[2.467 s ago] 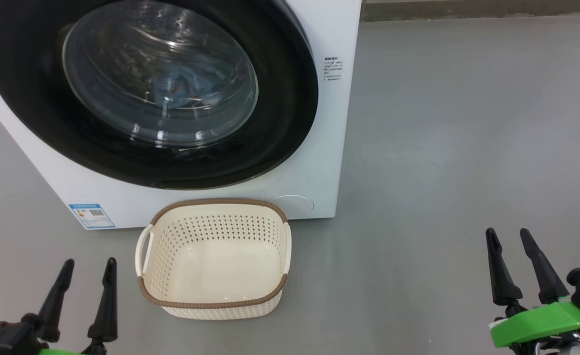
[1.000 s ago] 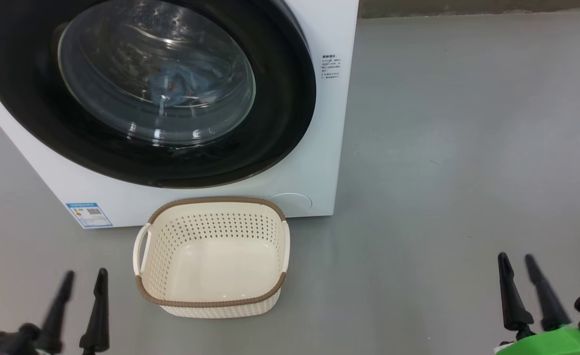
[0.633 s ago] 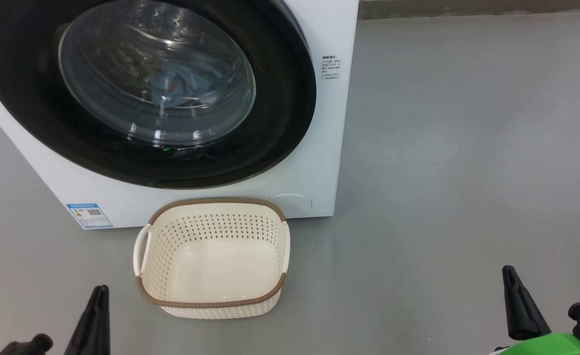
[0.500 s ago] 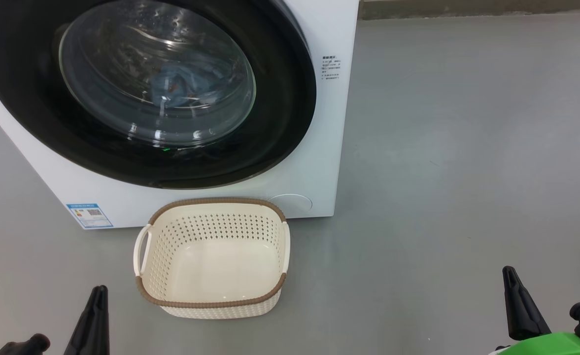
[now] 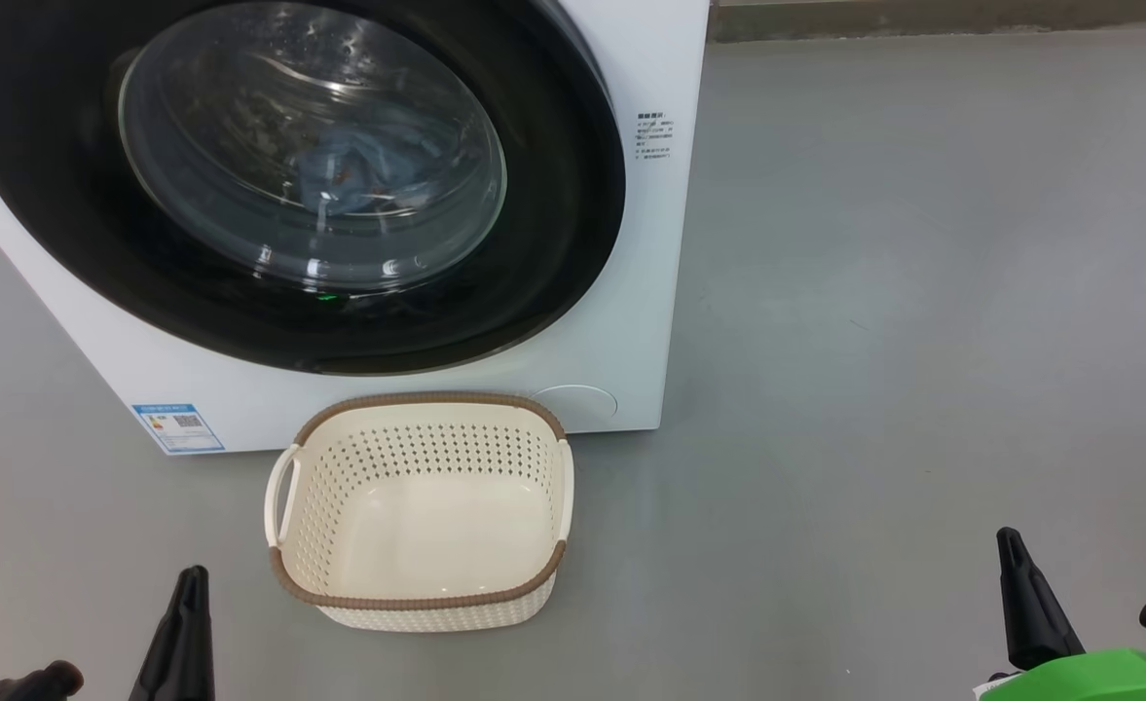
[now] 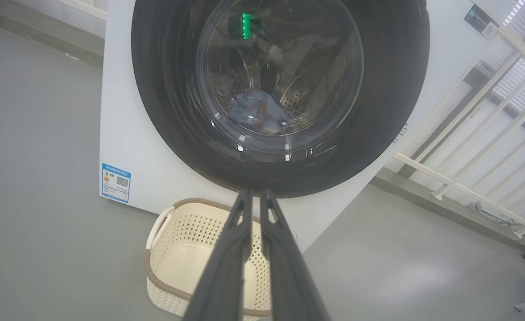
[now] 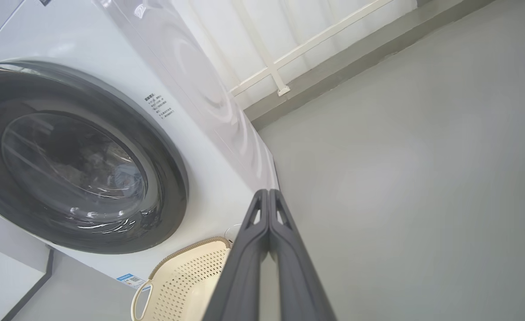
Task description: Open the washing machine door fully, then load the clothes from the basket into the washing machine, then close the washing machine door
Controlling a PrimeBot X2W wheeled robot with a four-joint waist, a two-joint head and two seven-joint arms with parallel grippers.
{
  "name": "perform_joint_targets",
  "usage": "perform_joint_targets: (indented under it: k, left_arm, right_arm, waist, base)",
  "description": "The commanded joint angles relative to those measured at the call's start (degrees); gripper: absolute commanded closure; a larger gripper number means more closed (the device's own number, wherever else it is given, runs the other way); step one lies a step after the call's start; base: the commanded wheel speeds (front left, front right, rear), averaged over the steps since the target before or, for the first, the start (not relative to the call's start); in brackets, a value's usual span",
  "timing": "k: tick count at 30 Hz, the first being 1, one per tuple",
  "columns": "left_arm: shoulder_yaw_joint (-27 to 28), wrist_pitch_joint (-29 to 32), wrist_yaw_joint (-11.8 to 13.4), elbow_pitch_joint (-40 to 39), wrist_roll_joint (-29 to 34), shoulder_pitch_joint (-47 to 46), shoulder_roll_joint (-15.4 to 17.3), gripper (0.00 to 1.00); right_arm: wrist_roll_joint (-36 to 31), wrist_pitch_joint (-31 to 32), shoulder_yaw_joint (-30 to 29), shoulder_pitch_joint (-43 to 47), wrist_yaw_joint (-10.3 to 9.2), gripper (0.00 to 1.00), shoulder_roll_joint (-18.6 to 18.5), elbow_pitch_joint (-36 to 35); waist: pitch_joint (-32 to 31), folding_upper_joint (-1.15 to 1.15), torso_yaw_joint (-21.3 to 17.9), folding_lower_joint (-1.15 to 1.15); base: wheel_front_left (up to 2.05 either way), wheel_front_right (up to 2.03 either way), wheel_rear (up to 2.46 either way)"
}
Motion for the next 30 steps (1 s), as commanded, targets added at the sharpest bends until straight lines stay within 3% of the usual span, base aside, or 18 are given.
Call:
perform_joint_targets:
  k: [1,30]
  left_arm:
    - [1.1,0.5,0.0,-1.0,-1.3,-2.0,0.8,1.0]
    - [3.8,5.3,0.0,-0.8,-16.2,-3.3,-1.9,1.0]
  right_arm:
    - [1.4,0.4,-0.4,-2.1,-0.03,1.0,-0.6,-1.2]
    - [17.0,5.2,-1.4,-4.5,-0.07,1.0,0.3,-0.7]
  waist:
    - [0.0,0.0,0.0,0.0]
    - [-0.5,0.0,0.1,-0.01]
  base:
    - [0.0,0.0,0.0]
    - [0.0,0.0,0.0]
